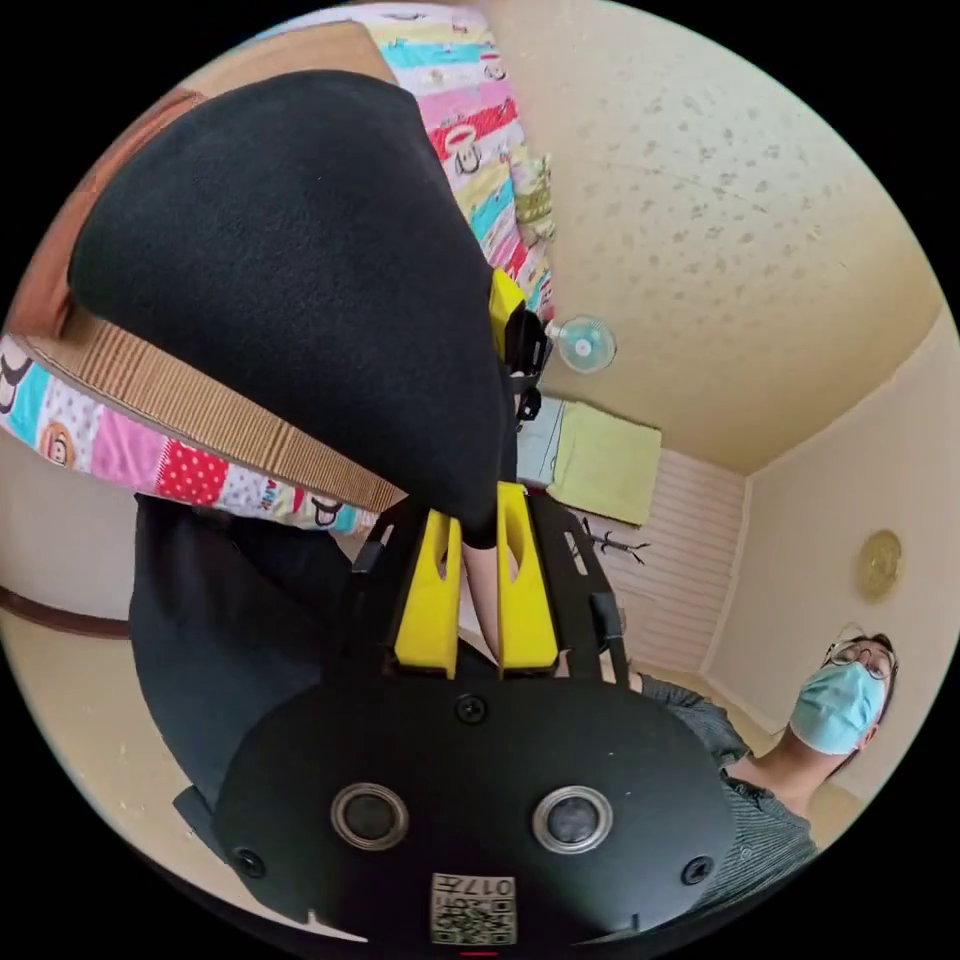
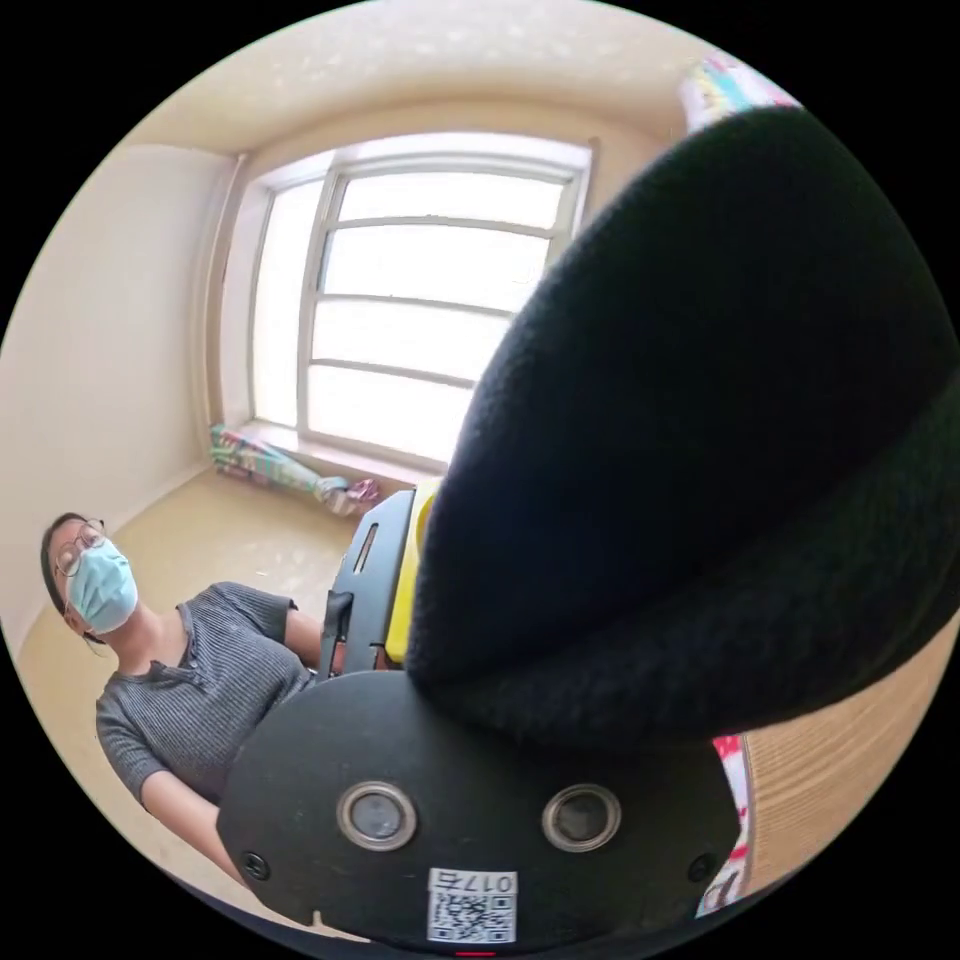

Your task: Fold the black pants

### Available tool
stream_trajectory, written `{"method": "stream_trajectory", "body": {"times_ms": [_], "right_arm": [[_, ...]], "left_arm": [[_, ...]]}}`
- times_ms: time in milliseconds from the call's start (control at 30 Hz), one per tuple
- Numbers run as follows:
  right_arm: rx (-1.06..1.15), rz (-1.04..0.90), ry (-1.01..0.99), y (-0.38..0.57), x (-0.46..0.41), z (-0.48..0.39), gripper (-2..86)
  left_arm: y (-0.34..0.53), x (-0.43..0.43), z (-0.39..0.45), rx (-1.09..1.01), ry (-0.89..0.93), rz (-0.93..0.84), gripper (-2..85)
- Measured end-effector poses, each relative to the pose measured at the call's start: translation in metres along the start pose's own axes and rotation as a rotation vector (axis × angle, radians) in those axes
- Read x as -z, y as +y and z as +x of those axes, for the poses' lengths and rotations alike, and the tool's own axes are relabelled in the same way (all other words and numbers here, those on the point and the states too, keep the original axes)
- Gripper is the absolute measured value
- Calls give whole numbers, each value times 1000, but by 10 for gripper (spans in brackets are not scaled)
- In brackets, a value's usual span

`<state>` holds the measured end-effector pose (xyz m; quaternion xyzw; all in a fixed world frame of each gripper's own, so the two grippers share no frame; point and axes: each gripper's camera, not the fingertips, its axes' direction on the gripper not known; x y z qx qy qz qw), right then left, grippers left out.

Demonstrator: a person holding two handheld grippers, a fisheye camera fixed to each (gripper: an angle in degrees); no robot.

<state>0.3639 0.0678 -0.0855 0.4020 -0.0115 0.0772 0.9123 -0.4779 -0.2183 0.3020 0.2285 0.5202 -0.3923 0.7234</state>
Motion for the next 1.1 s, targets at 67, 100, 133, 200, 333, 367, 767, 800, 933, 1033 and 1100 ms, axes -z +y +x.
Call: {"method": "stream_trajectory", "body": {"times_ms": [67,100,133,200,333,367,767,800,933,1033,1100], "right_arm": [[60,-105,-50,-59,-74,-2,110],[68,-130,-55,-72,-91,0,114],[82,-177,-56,-92,-124,12,123],[-59,-249,29,-106,-162,55,141],[-464,-264,224,-55,-156,166,88],[-488,-252,217,-26,-138,187,36],[-1066,843,320,475,196,129,5],[-1001,985,304,496,201,112,5],[-535,1705,187,603,174,43,4],[-490,1853,104,635,128,57,4],[-568,1877,42,641,97,81,4]], "left_arm": [[3,48,0,0,36,139,62],[4,76,-3,-18,30,222,65],[3,100,-13,-17,-15,300,73],[7,128,-46,86,-78,428,96],[6,141,-171,351,-239,364,116],[9,138,-193,390,-247,328,114],[271,111,-442,1413,99,332,-6],[273,104,-443,1450,234,459,-8],[161,92,-444,1310,165,303,-10],[7,61,-405,896,-78,-76,-10],[-74,17,-350,599,-249,-365,-10]]}}
